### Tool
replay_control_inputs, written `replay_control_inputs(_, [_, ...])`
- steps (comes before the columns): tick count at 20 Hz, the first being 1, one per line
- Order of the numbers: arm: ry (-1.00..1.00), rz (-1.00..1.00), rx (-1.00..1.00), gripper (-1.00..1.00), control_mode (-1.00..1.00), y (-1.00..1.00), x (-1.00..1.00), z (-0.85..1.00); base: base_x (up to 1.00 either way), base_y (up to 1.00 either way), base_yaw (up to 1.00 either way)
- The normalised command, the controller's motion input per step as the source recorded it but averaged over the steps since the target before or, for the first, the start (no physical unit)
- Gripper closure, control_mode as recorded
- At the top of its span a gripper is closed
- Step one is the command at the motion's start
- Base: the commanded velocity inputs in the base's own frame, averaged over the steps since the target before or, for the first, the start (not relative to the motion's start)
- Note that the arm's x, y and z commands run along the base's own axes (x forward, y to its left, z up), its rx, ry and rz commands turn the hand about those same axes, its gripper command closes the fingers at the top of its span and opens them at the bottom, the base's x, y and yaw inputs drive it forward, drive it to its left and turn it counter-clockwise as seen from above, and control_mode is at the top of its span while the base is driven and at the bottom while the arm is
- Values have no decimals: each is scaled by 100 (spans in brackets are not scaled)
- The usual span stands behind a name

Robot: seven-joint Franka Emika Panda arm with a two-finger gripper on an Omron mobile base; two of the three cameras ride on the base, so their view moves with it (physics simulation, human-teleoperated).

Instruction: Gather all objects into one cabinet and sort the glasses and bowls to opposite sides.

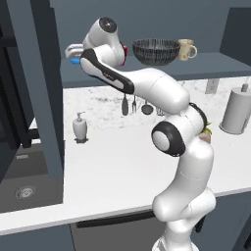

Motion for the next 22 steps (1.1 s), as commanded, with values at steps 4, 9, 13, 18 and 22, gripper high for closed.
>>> replay_control_inputs(4, [2, 0, 0, -100, -100, 0, 0, 0, 0, 0, 0])
replay_control_inputs(9, [0, 0, 0, -100, -100, 0, -8, 0, 0, 0, 0])
replay_control_inputs(13, [0, 0, 0, -100, -100, 0, -31, 0, 0, 0, 0])
replay_control_inputs(18, [0, -7, 0, -100, -100, -10, -58, 0, 0, 0, 0])
replay_control_inputs(22, [0, -12, 0, -100, -100, -25, -56, 0, 0, 0, 0])
